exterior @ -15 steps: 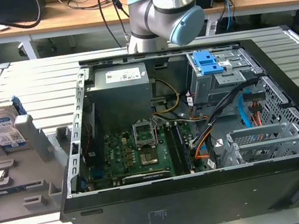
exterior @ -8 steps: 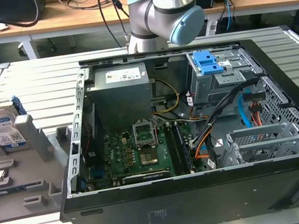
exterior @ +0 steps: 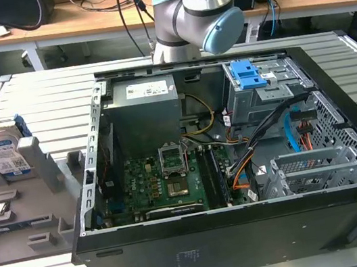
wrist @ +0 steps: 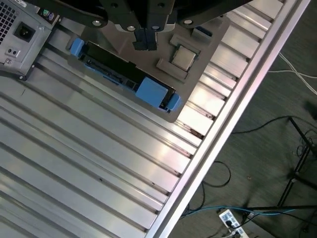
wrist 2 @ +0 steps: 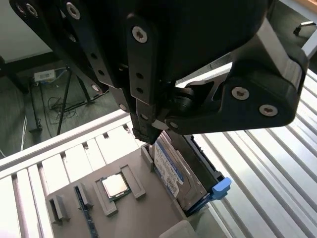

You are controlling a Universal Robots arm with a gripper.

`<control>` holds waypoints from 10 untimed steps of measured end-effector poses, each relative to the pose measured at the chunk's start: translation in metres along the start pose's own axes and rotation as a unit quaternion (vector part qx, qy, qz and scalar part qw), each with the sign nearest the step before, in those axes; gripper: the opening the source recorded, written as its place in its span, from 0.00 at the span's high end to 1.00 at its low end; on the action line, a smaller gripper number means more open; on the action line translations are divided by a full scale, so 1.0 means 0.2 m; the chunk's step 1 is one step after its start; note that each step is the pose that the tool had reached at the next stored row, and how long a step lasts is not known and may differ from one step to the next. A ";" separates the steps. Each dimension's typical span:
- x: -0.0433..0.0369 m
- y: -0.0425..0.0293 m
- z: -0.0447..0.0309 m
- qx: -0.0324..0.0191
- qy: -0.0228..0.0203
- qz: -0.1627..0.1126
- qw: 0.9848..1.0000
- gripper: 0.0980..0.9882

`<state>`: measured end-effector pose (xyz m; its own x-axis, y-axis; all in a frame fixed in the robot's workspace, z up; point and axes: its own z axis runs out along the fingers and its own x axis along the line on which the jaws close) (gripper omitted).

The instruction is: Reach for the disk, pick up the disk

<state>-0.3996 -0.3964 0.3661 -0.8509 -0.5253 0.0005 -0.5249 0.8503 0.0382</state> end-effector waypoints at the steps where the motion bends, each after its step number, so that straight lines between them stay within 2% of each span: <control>1: 0.000 0.000 0.000 0.000 0.000 -0.005 1.000 0.99; 6: 0.000 0.000 0.000 0.000 0.001 -0.034 0.999 0.99; 10: 0.000 0.000 0.000 0.000 0.003 -0.073 0.997 0.99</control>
<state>-0.3996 -0.3965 0.3661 -0.7649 -0.6442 0.0004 -0.6437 0.7643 0.0382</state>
